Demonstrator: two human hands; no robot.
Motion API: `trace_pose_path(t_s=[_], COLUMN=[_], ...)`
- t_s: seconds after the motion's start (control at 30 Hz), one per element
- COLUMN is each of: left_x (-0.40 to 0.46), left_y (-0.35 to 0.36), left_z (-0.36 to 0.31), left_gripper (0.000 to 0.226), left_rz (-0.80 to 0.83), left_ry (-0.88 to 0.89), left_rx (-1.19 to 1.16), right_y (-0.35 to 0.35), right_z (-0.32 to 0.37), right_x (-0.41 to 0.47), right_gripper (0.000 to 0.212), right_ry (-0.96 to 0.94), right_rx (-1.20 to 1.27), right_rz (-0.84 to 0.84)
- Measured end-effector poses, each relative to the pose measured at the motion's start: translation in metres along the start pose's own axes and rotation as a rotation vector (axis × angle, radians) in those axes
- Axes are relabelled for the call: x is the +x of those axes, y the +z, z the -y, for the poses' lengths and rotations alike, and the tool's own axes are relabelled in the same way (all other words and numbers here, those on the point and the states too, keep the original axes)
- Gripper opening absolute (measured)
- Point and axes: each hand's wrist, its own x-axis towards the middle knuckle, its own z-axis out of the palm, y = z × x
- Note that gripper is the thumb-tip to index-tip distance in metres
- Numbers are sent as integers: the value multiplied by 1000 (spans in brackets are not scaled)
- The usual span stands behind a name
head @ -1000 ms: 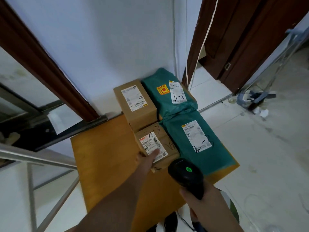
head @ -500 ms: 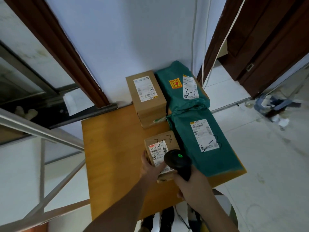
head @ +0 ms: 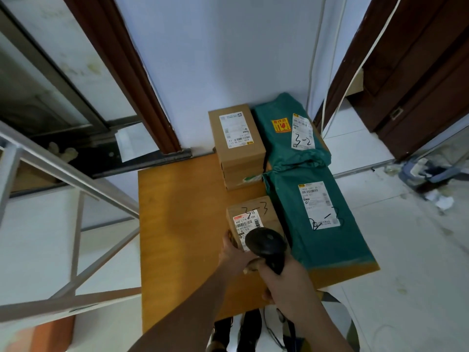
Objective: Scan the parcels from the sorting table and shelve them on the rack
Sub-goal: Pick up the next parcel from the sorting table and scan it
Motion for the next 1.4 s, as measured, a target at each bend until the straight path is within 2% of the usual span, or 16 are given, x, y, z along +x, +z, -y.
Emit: trace_pose_path(t_s=[0.07,0.2,0.37,0.5,0.63,0.73,0.9,1.07,1.23,1.4], left_x=[3,-12,-18,-15,-23,-33,-58,-127,-187,-262], left_y=[3,9,10,4,-4,-17,-72,-139,-197,-240], left_z=[9,23,35,38,41,50,71,91,157,240], left_gripper=[161,151,165,169,148,142,151,132,136,106], left_rz=[-17,-2,0,78,72,5,-139,-302,-319,-424], left_ry=[-11,44,50,37,85,139,171,179,234,322], left_rx=[69,76,1,-63,-39,-84,-294,-447,-580,-646], right_y=[2,4,3,-2,-5,-1,23,72,136,208], right_z=[-1,-5,-15,-18,-15,-8,13,45,63,60], right_x=[-3,-12,-22,-33,-46,-57,-71,-100,-151,-216], right_gripper=[16,13,12,13,10,12,7,7,11,10], right_ry=[-5,-23,-19,-8,-11,-36,-167,-285,-408,-519], right_rx=[-21,-62,-102,-58,-37,-73,-183,-266,-388,-456], right_rz=[7,-5,-18,-22,8,38,139,305,434,538])
